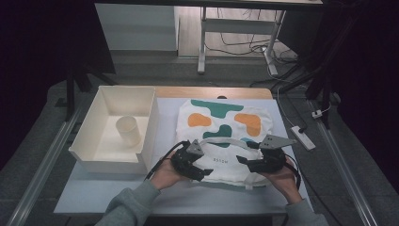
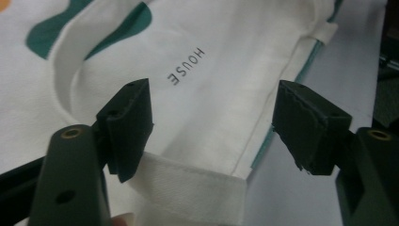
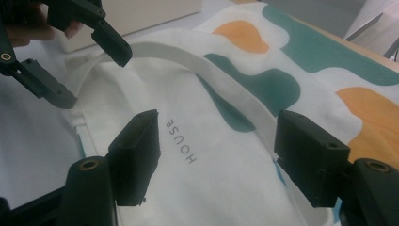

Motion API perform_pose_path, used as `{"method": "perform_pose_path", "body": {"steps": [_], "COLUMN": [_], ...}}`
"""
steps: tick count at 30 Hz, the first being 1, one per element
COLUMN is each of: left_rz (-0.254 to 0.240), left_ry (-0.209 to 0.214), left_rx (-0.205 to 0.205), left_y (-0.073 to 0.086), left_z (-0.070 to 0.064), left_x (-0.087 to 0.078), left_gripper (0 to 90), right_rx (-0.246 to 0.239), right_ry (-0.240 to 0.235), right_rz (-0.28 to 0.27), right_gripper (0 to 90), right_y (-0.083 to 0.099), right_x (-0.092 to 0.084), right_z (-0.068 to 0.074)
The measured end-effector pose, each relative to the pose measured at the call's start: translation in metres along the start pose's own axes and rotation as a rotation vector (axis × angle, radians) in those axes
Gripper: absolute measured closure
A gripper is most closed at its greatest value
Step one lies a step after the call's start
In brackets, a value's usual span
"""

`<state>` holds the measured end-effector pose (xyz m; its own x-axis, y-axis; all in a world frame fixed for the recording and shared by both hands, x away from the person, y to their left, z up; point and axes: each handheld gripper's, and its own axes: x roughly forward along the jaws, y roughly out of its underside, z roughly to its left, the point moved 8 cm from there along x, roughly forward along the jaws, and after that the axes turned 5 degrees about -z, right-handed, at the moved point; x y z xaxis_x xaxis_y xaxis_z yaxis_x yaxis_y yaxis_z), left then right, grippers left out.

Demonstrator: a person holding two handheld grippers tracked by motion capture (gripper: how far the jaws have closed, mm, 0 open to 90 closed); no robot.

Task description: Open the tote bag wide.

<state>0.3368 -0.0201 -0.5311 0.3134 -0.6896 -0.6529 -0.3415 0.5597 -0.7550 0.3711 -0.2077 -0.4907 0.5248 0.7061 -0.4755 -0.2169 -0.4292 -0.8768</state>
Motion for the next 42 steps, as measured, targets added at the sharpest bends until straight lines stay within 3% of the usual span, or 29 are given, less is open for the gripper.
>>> {"method": "perform_pose_path", "body": {"steps": [5, 9, 14, 20, 23, 26, 31, 35, 36, 37, 38, 42], "left_rz": [0.062, 0.103, 0.164, 0.168, 0.201, 0.211, 0.198, 0.186, 0.182, 0.176, 0.174, 0.162], "left_ry": [0.037, 0.054, 0.036, 0.034, 0.022, 0.008, 0.059, 0.07, 0.069, 0.076, 0.082, 0.094], "left_rx": [0.046, 0.051, 0.094, 0.093, 0.107, 0.151, 0.133, 0.132, 0.133, 0.131, 0.126, 0.115], "left_y": [0.006, 0.011, 0.018, 0.019, 0.023, 0.022, 0.023, 0.022, 0.021, 0.021, 0.021, 0.02], "left_z": [-0.006, -0.009, -0.011, -0.009, -0.01, -0.013, -0.013, -0.013, -0.013, -0.013, -0.013, -0.011], "left_x": [0.01, 0.025, 0.042, 0.046, 0.051, 0.053, 0.053, 0.053, 0.053, 0.053, 0.053, 0.053], "left_gripper": [34.6, 37.3, 38.8, 42.2, 42.1, 45.0, 55.0, 63.3, 70.3, 70.3, 78.1, 84.8], "right_rx": [0.003, 0.005, 0.009, 0.014, 0.015, 0.015, 0.013, 0.015, 0.016, 0.016, 0.016, 0.021], "right_ry": [-0.005, -0.009, -0.012, -0.015, -0.017, -0.019, -0.018, -0.018, -0.018, -0.018, -0.021, -0.031], "right_rz": [0.011, 0.018, 0.025, 0.026, 0.027, 0.031, 0.031, 0.029, 0.028, 0.028, 0.027, 0.02], "right_gripper": [32.4, 32.3, 32.4, 32.4, 32.4, 32.3, 32.4, 32.4, 32.4, 32.4, 32.4, 32.4], "right_y": [0.003, 0.005, 0.007, 0.007, 0.008, 0.009, 0.009, 0.009, 0.009, 0.009, 0.008, 0.008], "right_x": [0.002, 0.004, 0.006, 0.006, 0.007, 0.008, 0.008, 0.008, 0.008, 0.008, 0.008, 0.008], "right_z": [0.001, 0.002, 0.001, 0.002, 0.002, 0.002, 0.003, 0.003, 0.002, 0.002, 0.002, 0.002]}}
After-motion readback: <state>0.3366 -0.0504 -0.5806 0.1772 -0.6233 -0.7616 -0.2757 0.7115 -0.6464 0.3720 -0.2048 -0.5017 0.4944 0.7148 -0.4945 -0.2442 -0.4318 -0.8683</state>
